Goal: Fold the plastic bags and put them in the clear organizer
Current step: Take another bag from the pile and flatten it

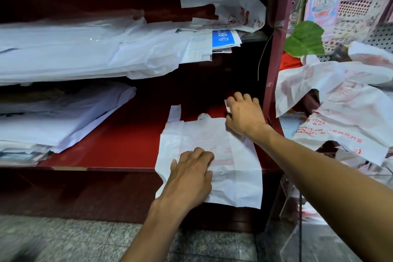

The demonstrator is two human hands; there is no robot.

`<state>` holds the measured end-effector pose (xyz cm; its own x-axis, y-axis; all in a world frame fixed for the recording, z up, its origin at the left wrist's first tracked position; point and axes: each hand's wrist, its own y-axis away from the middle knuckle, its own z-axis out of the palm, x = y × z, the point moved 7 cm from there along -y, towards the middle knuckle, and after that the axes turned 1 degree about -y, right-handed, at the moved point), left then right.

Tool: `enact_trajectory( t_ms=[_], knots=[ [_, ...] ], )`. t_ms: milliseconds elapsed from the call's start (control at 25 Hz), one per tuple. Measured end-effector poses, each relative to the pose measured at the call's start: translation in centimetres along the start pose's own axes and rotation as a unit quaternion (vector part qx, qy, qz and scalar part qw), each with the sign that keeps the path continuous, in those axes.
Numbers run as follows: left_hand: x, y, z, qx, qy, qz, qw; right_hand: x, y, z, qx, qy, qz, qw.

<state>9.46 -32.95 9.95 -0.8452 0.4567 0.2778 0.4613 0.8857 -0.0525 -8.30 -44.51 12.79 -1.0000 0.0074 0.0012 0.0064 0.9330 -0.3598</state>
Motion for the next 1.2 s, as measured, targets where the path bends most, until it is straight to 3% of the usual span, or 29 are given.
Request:
enact_trajectory(
  t_ms=[160,280,440,520,600,680,760,840,1040,1200],
  knots=[
    [-1.4,0.3,1.1,-0.061,-0.006,-0.049,0.997,-1.6,2.8,-1.4,0.041,-0.115,-0.043,0.992],
    [-2.0,-1.1,1.4,-0.066,-0.012,-0.060,0.996,-2.8,7.0,-3.2,0.058,-0.162,-0.115,0.978],
    [-2.6,-2.8,2.2,-0.027,-0.021,-0.088,0.996,-3.6,13.1,-3.1,-0.078,-0.114,-0.210,0.968],
    [-1.9,-2.7,1.2,0.073,-0.065,-0.069,0.993,-2.6,14.9,-2.1,-0.118,-0.043,-0.223,0.967],
    [-1.0,-2.3,-0.2,0.139,-0.030,-0.023,0.990,-1.5,15.5,-1.8,-0.103,-0.011,-0.218,0.970],
    [-1.0,-1.8,-0.2,0.069,0.048,0.027,0.996,-0.6,15.3,-2.2,-0.072,-0.034,-0.196,0.977],
    [-1.6,-0.8,0.7,-0.028,0.016,0.060,0.998,0.3,14.8,-2.7,-0.063,-0.098,-0.153,0.981],
    [-2.9,0.3,0.8,-0.046,-0.026,0.061,0.997,1.1,14.6,-2.8,-0.080,-0.159,-0.121,0.977],
    [-8.0,2.5,-2.1,0.115,0.112,-0.015,0.987,2.7,13.8,-2.8,-0.122,-0.251,-0.059,0.958],
    [-9.1,3.4,-2.5,0.145,0.229,-0.041,0.962,3.9,12.9,-2.6,-0.114,-0.300,-0.026,0.947]
  ],
)
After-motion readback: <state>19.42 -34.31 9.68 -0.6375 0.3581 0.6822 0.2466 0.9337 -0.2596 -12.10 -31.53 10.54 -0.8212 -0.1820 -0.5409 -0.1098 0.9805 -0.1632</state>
